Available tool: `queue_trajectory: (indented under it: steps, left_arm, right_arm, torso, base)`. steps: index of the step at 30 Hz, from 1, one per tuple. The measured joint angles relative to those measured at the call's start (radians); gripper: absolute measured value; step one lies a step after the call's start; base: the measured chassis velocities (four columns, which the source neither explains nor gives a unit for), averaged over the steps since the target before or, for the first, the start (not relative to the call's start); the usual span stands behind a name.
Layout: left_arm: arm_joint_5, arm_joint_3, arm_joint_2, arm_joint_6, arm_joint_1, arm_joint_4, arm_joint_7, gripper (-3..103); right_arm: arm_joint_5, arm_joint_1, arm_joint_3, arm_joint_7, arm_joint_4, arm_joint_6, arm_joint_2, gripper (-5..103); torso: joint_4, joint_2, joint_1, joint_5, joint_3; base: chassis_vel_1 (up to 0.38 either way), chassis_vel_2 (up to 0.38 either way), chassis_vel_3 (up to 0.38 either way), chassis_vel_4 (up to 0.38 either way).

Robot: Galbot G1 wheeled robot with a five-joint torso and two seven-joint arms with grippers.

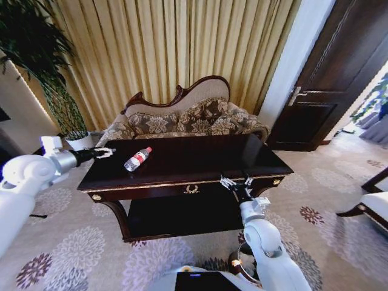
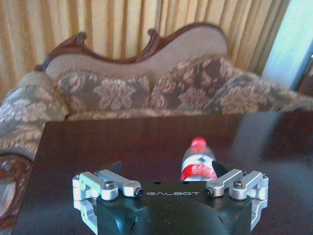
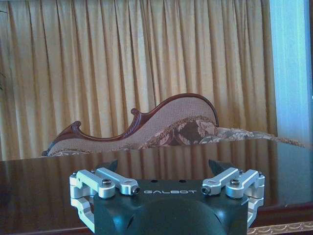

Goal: Move to the front of the table and place the trash on the table into the trash bin.

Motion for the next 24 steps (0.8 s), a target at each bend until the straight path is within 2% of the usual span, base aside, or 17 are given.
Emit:
queue_trajectory:
  steps: [4, 10, 13, 14, 16, 17, 19, 20, 22, 23, 24]
  left_arm:
    - [-0.012, 0.106, 0.012, 0.000, -0.091, 0.048, -0.031, 100]
    - [-0.036, 0.188, 0.010, -0.007, -0.205, 0.102, -0.026, 100]
    - [-0.037, 0.268, 0.006, -0.008, -0.302, 0.145, -0.023, 100]
    - [-0.037, 0.268, 0.006, -0.008, -0.302, 0.145, -0.023, 100]
    - [-0.035, 0.347, -0.011, -0.008, -0.375, 0.178, -0.021, 100]
    - [-0.035, 0.347, -0.011, -0.008, -0.375, 0.178, -0.021, 100]
    - [-0.007, 0.423, -0.048, -0.008, -0.445, 0.213, -0.021, 100]
    - [-0.007, 0.423, -0.048, -0.008, -0.445, 0.213, -0.021, 100]
    - [0.015, 0.509, -0.108, -0.004, -0.518, 0.245, -0.028, 100]
    - [0.015, 0.509, -0.108, -0.004, -0.518, 0.245, -0.028, 100]
    - [0.018, 0.540, -0.142, -0.003, -0.547, 0.255, -0.030, 100]
  right_arm:
    - [-0.013, 0.003, -0.006, 0.000, -0.006, 0.001, 0.028, 100]
    - [-0.014, -0.007, 0.006, 0.000, 0.003, 0.001, 0.030, 100]
    - [-0.011, -0.004, 0.019, 0.000, 0.006, 0.002, 0.023, 100]
    - [-0.011, -0.004, 0.019, 0.000, 0.006, 0.002, 0.023, 100]
    - [-0.009, -0.002, 0.026, 0.000, 0.009, 0.002, 0.025, 100]
    - [-0.009, -0.002, 0.026, 0.000, 0.009, 0.002, 0.025, 100]
    - [-0.009, -0.002, 0.035, 0.000, 0.012, 0.002, 0.029, 100]
    - [-0.009, -0.002, 0.035, 0.000, 0.012, 0.002, 0.029, 100]
    - [-0.009, -0.003, 0.046, 0.000, 0.017, 0.002, 0.034, 100]
    - [-0.009, -0.003, 0.046, 0.000, 0.017, 0.002, 0.034, 100]
    - [-0.009, -0.003, 0.055, 0.000, 0.018, 0.002, 0.037, 100]
  torso:
    - [-0.0002, 0.000, 0.000, 0.0000, 0.000]
    - [-0.0003, 0.000, 0.000, 0.0001, 0.000]
    - [-0.0003, 0.000, 0.000, 0.0004, 0.000]
    - [-0.0003, 0.000, 0.000, 0.0004, 0.000]
    - [0.0000, 0.000, 0.000, 0.0002, 0.000]
    - [0.0000, 0.000, 0.000, 0.0002, 0.000]
    - [0.0001, 0.000, 0.000, 0.0003, 0.000]
    - [0.0001, 0.000, 0.000, 0.0003, 0.000]
    - [-0.0005, 0.000, 0.000, 0.0000, 0.000]
    - [-0.0005, 0.000, 0.000, 0.0000, 0.000]
    - [-0.0008, 0.000, 0.000, 0.0001, 0.000]
  base:
    - [0.000, 0.000, 0.000, 0.000]
    - [0.000, 0.000, 0.000, 0.000]
    - [0.000, 0.000, 0.000, 0.000]
    - [0.000, 0.000, 0.000, 0.000]
    - [0.000, 0.000, 0.000, 0.000]
    - [0.000, 0.000, 0.000, 0.000]
    - [0.000, 0.000, 0.000, 0.000]
    - [0.000, 0.000, 0.000, 0.000]
    - [0.000, 0.000, 0.000, 0.000]
    - [0.000, 0.000, 0.000, 0.000]
    - [0.000, 0.000, 0.000, 0.000]
